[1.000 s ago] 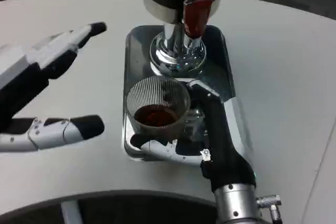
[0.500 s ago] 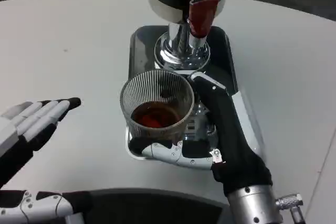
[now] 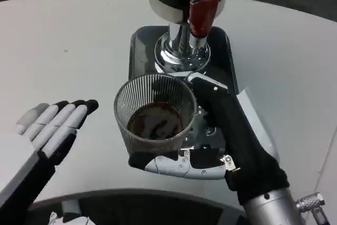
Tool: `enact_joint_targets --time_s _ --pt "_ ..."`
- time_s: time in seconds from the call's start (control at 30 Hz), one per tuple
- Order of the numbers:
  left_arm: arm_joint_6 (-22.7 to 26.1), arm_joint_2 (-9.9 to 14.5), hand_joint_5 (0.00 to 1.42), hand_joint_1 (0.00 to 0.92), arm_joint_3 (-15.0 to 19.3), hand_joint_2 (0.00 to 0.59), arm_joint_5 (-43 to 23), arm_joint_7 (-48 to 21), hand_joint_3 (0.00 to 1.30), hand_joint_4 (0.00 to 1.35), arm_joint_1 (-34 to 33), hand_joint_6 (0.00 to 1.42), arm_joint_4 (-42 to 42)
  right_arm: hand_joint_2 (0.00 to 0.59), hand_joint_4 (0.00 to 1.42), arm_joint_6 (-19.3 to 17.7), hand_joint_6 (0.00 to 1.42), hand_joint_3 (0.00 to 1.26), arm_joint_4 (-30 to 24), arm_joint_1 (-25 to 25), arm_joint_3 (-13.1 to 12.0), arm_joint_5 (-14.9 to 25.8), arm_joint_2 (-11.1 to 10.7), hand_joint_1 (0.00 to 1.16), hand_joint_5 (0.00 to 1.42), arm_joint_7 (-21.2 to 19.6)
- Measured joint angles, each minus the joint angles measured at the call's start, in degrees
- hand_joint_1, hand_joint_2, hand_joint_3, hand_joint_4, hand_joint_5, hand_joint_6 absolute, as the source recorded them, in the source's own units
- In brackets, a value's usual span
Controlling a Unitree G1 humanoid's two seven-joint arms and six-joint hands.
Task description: Grasp the cup under the faucet to collect the drink, then remove the cup.
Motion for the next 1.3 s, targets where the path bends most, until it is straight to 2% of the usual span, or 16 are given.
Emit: enact_joint_targets --time_s 0.13,0.57,0.87,1.3 --pt "0.1 -0.2 0.00 0.000 -1.4 0.033 1.0 0.0 0.00 0.00 0.0 0.00 -2.0 0.124 0.93 0.0 1.42 0.70 -2.4 1.8 -0.6 1.6 -0.5 1.05 1.06 2.1" --pt "2.7 -0.1 0.00 0.000 -6.4 0.028 4.3 -0.1 0.00 0.00 -1.7 0.00 -3.3 0.112 0.94 0.0 1.42 0.72 -9.1 6.4 -1.9 3.5 -2.3 1.05 1.06 4.6" --pt "3.8 0.4 0.00 0.000 -7.5 0.026 6.4 -0.1 0.00 0.00 -4.0 0.00 -2.2 0.107 0.94 0.0 1.42 0.74 -15.4 10.6 -2.0 4.8 -5.6 1.04 1.07 8.7" --pt "4.4 1.5 0.00 0.000 -8.8 0.022 6.4 -0.1 0.00 0.00 -4.9 0.00 -1.9 0.105 0.95 0.0 1.42 0.74 -17.8 12.5 -1.6 4.8 -5.6 1.04 1.07 8.9"
